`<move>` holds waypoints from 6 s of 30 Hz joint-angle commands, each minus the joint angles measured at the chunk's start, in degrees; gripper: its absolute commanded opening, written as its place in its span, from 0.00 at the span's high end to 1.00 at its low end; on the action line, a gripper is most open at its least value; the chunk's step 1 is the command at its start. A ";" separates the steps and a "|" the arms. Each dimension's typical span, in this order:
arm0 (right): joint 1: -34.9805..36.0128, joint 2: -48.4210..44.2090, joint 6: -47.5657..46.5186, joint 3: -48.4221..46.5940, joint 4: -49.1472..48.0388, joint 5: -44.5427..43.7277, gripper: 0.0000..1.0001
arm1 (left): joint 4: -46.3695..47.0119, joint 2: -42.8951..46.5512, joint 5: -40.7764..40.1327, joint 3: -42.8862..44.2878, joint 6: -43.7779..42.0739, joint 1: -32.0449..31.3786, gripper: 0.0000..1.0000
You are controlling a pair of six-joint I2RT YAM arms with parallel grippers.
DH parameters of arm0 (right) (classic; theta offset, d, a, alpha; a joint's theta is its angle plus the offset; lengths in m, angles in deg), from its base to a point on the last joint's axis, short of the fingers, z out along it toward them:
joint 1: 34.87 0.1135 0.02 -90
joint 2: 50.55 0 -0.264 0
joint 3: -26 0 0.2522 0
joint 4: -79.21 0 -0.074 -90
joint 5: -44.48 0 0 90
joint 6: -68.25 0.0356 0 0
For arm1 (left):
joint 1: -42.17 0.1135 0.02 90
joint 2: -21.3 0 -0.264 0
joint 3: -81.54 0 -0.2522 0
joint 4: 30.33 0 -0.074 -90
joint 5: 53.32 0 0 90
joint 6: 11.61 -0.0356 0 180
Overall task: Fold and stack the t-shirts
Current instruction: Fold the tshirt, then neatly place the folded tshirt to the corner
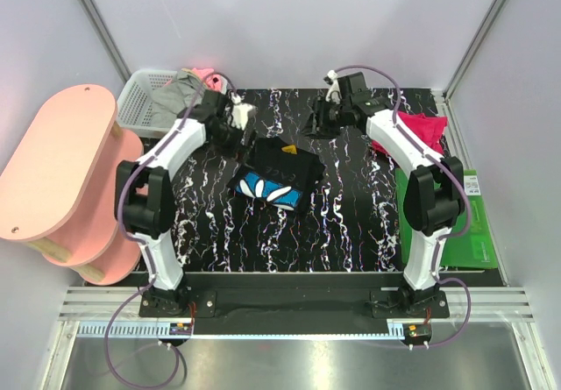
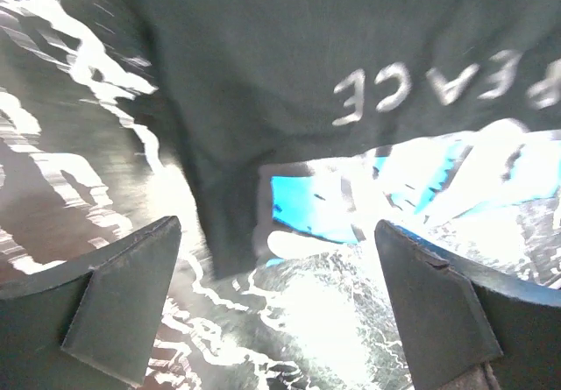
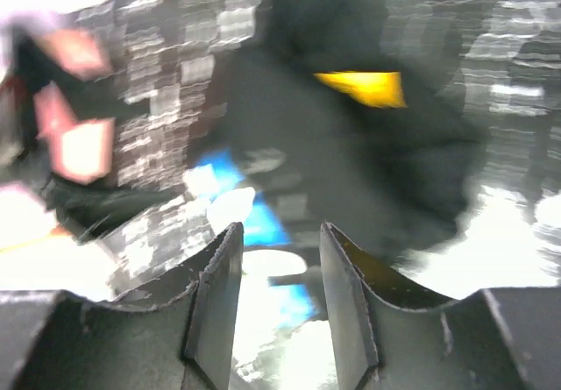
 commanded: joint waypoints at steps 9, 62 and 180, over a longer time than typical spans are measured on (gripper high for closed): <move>4.34 16.03 9.09 -4.35 -8.39 33.36 0.49 | -6.81 18.44 6.24 0.65 -2.43 5.93 0.01; 0.99 22.03 15.51 13.83 -13.22 21.58 0.66 | -12.17 -12.47 24.77 9.33 5.38 -14.19 0.01; 0.64 17.63 9.53 25.96 -17.25 28.16 0.37 | -5.50 -1.93 -9.05 -3.94 -3.14 -21.49 0.01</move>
